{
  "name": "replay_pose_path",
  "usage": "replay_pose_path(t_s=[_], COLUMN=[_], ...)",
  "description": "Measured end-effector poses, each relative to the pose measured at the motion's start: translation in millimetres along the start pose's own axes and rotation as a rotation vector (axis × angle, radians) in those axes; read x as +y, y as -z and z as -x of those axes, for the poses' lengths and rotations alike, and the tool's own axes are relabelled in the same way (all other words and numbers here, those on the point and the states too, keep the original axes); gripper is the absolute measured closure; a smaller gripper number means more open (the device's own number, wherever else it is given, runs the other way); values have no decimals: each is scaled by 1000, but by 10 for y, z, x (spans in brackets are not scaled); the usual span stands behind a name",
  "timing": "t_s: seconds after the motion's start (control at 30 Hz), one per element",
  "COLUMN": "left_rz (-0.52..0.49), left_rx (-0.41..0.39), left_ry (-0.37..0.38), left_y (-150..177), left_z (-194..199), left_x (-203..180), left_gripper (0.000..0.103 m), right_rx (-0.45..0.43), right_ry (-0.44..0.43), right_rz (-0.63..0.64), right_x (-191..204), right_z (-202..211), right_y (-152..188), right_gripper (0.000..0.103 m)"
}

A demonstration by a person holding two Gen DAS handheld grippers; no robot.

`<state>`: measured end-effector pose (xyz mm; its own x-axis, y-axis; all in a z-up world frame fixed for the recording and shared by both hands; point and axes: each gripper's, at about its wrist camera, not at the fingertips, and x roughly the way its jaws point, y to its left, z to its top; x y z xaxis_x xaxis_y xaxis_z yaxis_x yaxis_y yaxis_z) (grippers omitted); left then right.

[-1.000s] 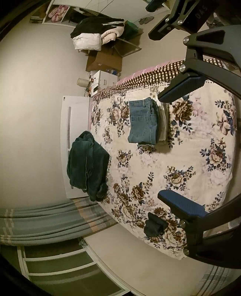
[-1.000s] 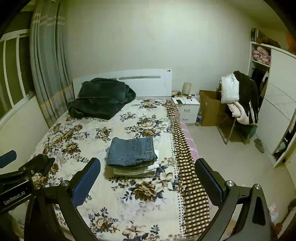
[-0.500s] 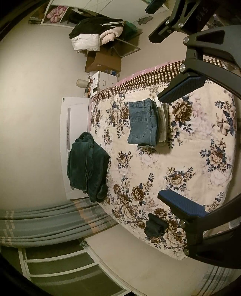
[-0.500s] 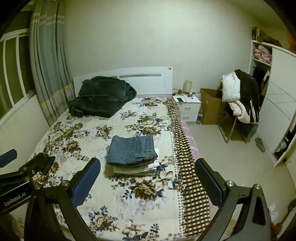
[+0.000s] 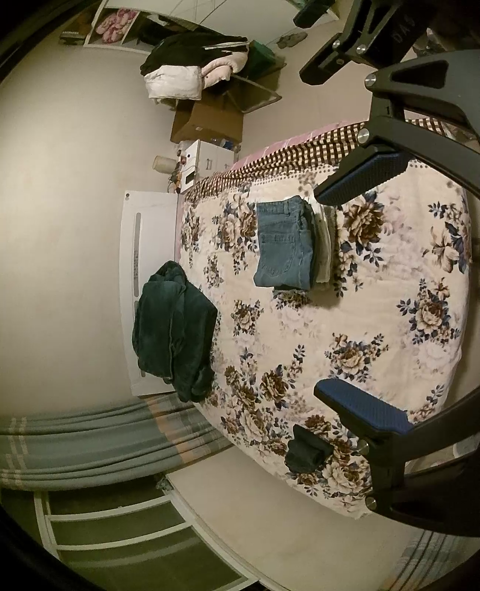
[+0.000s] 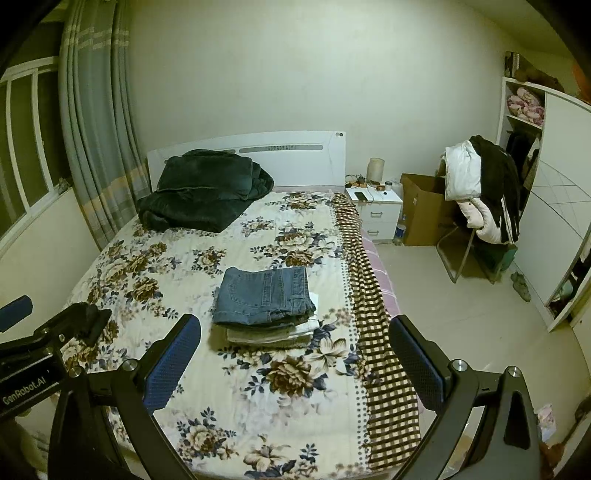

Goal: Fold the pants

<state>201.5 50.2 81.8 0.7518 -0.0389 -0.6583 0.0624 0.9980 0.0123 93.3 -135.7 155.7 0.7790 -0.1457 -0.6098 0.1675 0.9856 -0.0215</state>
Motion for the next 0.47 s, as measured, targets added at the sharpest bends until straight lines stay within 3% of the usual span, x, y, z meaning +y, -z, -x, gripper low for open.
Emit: replay_pose_path(t_s=[0.47], left_rz=[-2], left_rx=[1], left_ry=[5], left_y=[47], left_z=[-10], left_x=[10], left_gripper=[7], right_rx=[0], right_ry=[2], right_rz=[-4], right_x=[-2], right_z=[6], right_y=[-2], right_gripper=[0])
